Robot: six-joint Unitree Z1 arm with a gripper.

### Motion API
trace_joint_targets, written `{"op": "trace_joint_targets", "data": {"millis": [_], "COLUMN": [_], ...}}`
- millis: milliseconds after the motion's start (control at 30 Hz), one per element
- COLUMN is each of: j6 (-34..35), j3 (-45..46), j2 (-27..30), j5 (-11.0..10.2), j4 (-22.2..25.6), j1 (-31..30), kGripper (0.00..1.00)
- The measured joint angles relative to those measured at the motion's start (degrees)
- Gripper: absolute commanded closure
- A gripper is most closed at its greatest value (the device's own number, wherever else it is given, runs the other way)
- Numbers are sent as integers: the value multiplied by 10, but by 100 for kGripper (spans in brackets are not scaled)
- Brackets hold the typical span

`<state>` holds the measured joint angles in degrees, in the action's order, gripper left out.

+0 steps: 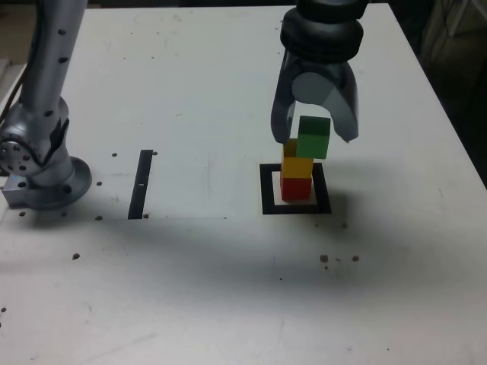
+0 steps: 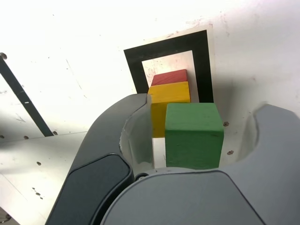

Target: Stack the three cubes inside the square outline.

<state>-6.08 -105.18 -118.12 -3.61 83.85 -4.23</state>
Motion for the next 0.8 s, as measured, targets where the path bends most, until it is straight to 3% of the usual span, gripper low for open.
{"op": "trace_joint_targets", "data": {"millis": [800], "j6": [1], "j3": [41], "j2": [12], "j5": [9], "j4": [13], "j1": [5], "kGripper": [5]}}
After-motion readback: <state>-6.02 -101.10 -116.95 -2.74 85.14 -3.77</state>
